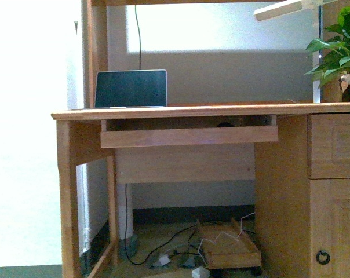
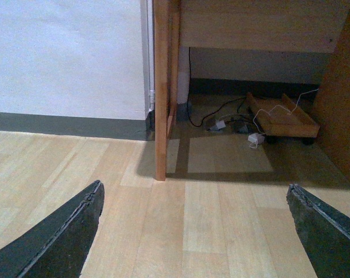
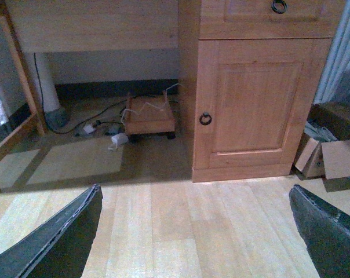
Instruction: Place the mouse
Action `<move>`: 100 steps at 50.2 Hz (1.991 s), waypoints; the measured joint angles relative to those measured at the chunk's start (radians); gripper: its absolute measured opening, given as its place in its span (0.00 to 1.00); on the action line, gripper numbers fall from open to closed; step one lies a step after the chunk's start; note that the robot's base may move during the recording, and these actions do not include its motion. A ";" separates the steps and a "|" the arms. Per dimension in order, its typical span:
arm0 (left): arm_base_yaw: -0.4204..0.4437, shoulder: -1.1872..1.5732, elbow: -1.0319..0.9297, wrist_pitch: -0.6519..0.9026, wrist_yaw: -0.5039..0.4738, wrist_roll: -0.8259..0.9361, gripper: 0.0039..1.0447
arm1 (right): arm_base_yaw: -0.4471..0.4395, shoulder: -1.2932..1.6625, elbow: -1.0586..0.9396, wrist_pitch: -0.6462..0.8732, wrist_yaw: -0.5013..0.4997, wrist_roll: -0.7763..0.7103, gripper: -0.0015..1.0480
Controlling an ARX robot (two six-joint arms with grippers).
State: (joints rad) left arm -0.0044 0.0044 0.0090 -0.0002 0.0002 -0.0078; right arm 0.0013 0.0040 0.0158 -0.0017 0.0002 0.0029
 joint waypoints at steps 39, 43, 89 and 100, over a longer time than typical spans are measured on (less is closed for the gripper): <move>0.000 0.000 0.000 0.000 0.000 0.000 0.93 | 0.000 0.000 0.000 0.000 0.000 0.000 0.93; 0.000 0.000 0.000 0.000 0.000 0.000 0.93 | 0.000 0.000 0.000 0.000 0.000 0.000 0.93; 0.000 0.000 0.000 0.000 0.000 0.000 0.93 | 0.000 0.000 0.000 0.000 0.000 0.000 0.93; 0.000 0.000 0.000 0.000 0.000 0.000 0.93 | 0.000 0.000 0.000 0.000 0.000 0.000 0.93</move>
State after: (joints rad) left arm -0.0044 0.0044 0.0090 -0.0002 -0.0002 -0.0078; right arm 0.0013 0.0040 0.0158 -0.0017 -0.0002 0.0029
